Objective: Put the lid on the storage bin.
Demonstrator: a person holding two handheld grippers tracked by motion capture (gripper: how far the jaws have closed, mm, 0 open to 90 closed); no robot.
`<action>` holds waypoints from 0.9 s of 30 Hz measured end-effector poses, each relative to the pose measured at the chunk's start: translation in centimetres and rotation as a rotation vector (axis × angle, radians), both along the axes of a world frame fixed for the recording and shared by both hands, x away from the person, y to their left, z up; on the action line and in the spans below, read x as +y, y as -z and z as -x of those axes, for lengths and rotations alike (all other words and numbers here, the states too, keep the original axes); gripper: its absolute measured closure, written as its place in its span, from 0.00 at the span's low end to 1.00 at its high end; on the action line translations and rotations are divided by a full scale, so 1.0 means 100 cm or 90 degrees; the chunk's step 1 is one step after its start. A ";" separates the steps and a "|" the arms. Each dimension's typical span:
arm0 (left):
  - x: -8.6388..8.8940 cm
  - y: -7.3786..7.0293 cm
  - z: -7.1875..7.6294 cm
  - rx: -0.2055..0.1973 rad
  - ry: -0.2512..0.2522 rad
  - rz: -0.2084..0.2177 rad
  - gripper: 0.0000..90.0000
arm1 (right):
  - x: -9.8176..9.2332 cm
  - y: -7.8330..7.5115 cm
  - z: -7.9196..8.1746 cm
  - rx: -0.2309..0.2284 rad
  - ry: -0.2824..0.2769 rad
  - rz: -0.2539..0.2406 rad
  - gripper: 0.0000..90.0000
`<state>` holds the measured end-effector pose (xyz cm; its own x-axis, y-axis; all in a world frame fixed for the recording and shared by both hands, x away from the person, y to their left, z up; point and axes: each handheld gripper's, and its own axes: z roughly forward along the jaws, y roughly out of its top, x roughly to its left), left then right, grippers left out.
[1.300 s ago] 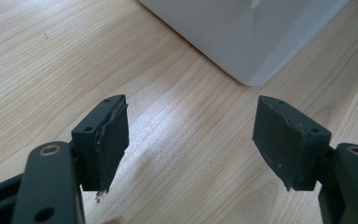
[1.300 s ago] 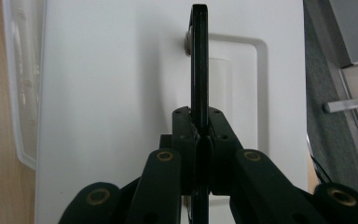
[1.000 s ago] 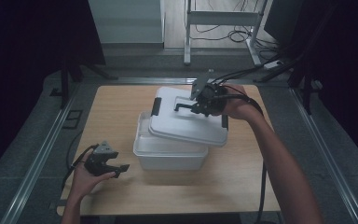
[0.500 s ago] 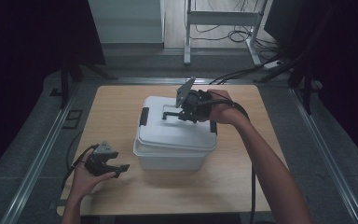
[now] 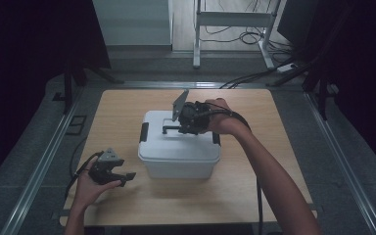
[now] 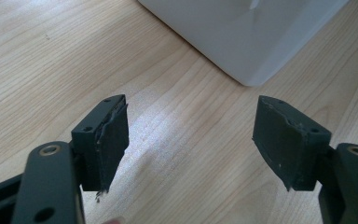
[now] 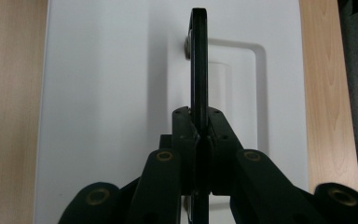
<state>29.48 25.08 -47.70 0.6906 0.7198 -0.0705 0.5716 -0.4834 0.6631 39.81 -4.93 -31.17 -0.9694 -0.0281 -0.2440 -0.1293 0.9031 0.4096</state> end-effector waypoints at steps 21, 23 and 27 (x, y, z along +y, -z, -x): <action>-0.001 0.001 0.000 -0.002 -0.001 0.001 0.30 | -0.012 0.005 0.001 0.002 0.036 -0.082 0.52; 0.000 0.000 0.000 -0.002 -0.002 0.001 0.30 | -0.022 0.000 0.002 -0.002 0.059 -0.106 0.48; 0.000 0.000 0.000 -0.002 -0.002 0.001 0.30 | -0.040 -0.003 0.003 -0.005 0.090 -0.133 0.45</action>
